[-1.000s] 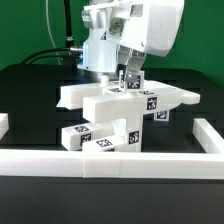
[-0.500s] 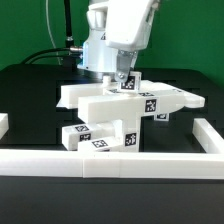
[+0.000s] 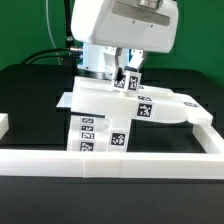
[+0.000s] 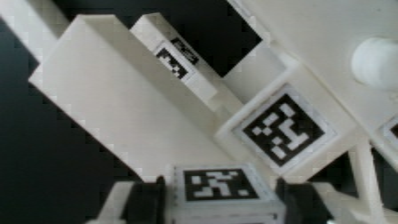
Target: Assemble chair
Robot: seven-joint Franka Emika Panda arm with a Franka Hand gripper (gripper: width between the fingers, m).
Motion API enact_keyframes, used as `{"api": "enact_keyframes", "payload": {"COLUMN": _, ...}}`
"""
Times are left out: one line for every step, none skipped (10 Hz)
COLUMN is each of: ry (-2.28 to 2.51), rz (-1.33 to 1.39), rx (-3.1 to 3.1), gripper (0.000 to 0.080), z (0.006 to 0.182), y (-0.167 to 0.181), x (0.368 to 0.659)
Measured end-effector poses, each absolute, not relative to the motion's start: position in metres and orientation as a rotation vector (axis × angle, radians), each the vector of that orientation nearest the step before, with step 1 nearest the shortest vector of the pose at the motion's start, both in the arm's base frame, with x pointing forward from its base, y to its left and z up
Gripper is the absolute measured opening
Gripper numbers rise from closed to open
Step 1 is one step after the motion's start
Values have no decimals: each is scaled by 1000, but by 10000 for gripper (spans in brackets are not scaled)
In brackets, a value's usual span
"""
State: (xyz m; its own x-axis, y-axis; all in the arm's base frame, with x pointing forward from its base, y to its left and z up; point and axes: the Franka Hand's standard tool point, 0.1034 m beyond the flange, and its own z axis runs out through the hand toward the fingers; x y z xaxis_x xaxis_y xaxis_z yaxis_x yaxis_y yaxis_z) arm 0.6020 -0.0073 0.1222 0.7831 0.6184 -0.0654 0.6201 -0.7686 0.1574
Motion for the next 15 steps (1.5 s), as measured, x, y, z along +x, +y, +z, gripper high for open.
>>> {"api": "enact_keyframes", "payload": {"ry": 765, "rz": -30, "rx": 2894, "gripper": 287, "z": 122, "y": -7, "x": 601}}
{"api": "enact_keyframes", "payload": {"ry": 609, "rz": -23, "rx": 2941, "gripper": 287, "z": 122, "y": -7, "x": 601}}
{"api": "enact_keyframes", "payload": {"ry": 568, "rz": -16, "rx": 2949, "gripper": 287, "z": 122, "y": -6, "x": 602}}
{"api": "enact_keyframes", "payload": {"ry": 424, "rz": -5, "rx": 2980, "gripper": 287, "z": 122, "y": -4, "x": 602}}
{"api": "enact_keyframes", "payload": {"ry": 243, "rz": 7, "rx": 3011, "gripper": 287, "z": 122, "y": -4, "x": 602}}
{"api": "enact_keyframes", "payload": {"ry": 77, "rz": -31, "rx": 3080, "gripper": 287, "z": 121, "y": -8, "x": 597}}
{"api": "enact_keyframes", "payload": {"ry": -83, "rz": -61, "rx": 3121, "gripper": 287, "z": 120, "y": -17, "x": 596}}
{"api": "enact_keyframes", "payload": {"ry": -241, "rz": -58, "rx": 3144, "gripper": 287, "z": 120, "y": -22, "x": 597}}
{"api": "enact_keyframes", "payload": {"ry": -378, "rz": -47, "rx": 3141, "gripper": 287, "z": 120, "y": -21, "x": 598}}
{"api": "enact_keyframes", "payload": {"ry": -498, "rz": -48, "rx": 3123, "gripper": 287, "z": 120, "y": -20, "x": 598}}
{"api": "enact_keyframes", "payload": {"ry": -593, "rz": -49, "rx": 3106, "gripper": 287, "z": 120, "y": -20, "x": 598}}
{"api": "enact_keyframes", "payload": {"ry": -678, "rz": -50, "rx": 3088, "gripper": 287, "z": 120, "y": -20, "x": 598}}
{"api": "enact_keyframes", "payload": {"ry": -817, "rz": -53, "rx": 3065, "gripper": 287, "z": 120, "y": -21, "x": 598}}
{"api": "enact_keyframes", "payload": {"ry": -991, "rz": -60, "rx": 3053, "gripper": 287, "z": 120, "y": -26, "x": 598}}
{"api": "enact_keyframes", "payload": {"ry": -1125, "rz": -24, "rx": 3048, "gripper": 287, "z": 120, "y": -32, "x": 600}}
